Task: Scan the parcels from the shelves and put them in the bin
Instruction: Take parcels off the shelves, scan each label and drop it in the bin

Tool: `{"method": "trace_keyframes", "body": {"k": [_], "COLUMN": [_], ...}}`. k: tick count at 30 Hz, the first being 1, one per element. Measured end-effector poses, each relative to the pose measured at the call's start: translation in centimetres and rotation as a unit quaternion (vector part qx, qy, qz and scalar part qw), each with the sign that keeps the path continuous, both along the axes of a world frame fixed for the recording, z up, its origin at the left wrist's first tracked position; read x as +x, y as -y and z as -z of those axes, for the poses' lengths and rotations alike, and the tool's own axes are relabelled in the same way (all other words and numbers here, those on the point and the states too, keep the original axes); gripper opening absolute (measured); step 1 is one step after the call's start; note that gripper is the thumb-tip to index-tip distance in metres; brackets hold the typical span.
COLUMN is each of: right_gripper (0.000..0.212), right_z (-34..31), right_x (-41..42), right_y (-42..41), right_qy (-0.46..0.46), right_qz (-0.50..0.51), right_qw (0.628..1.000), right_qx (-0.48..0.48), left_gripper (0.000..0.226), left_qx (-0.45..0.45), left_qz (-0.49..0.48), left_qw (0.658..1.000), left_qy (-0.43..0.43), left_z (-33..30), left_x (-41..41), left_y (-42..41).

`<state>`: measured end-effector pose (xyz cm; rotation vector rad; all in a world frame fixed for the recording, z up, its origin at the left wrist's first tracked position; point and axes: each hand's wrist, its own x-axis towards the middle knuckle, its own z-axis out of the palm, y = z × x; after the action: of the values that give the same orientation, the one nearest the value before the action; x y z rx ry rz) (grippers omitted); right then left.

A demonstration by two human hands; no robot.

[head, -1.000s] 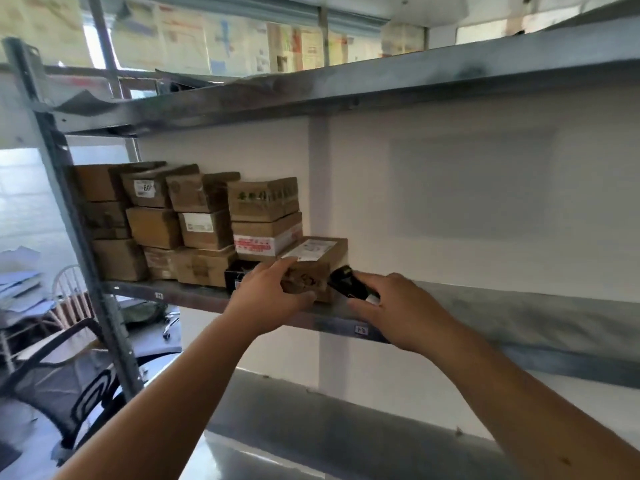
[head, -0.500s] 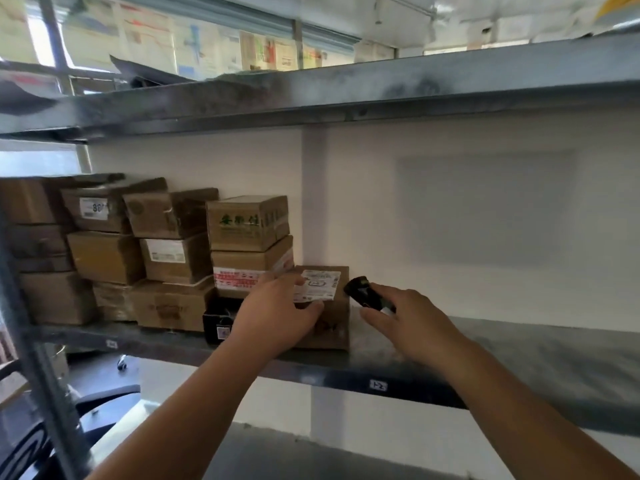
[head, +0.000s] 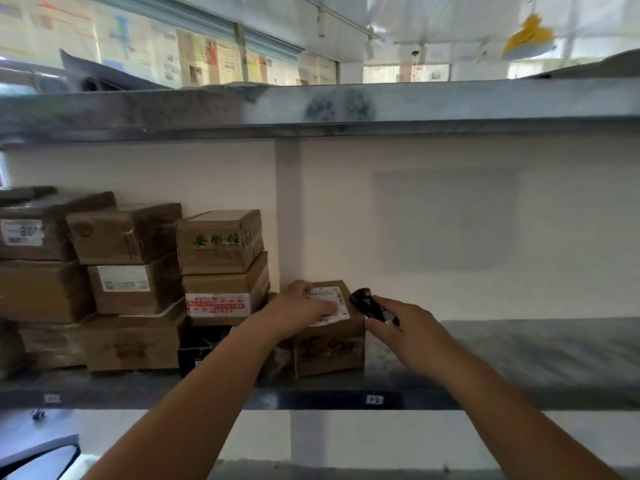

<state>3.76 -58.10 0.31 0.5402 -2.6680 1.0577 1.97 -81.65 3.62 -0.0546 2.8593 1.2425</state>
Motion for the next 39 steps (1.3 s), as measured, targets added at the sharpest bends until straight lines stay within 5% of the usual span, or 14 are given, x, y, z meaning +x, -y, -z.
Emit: {"method": "trace_keyframes", "body": {"k": [9, 13, 19, 24, 30, 39], "right_gripper": [0.035, 0.034, 0.038, 0.035, 0.041, 0.048], "right_z": [-0.2, -0.5, -0.4, 0.0, 0.4, 1.4], "right_x": [1.4, 2.7, 4.6, 7.0, 9.3, 14.0], "right_y": [-0.5, -0.4, -0.6, -0.7, -0.8, -0.6], "right_qy": [0.019, 0.021, 0.018, 0.021, 0.018, 0.017], "right_qz": [0.021, 0.033, 0.053, 0.07, 0.087, 0.119], "right_qw": [1.0, 0.999, 0.998, 0.997, 0.996, 0.993], "right_qx": [-0.008, -0.025, -0.032, -0.027, -0.02, 0.015], "left_gripper": [0.089, 0.096, 0.071, 0.118, 0.124, 0.124], "left_qx": [0.288, 0.331, 0.331, 0.327, 0.205, 0.156], "left_qz": [0.003, 0.042, 0.118, 0.132, 0.124, 0.124], "left_qw": [0.958, 0.942, 0.934, 0.931, 0.955, 0.945], "left_qy": [0.0, -0.019, -0.064, -0.09, -0.174, -0.261], "left_z": [3.3, 3.7, 3.5, 4.2, 5.0, 6.8], "left_x": [-1.2, -0.3, 2.0, 3.0, 4.8, 7.1], "left_y": [-0.4, -0.3, -0.4, 0.3, 0.5, 0.9]}}
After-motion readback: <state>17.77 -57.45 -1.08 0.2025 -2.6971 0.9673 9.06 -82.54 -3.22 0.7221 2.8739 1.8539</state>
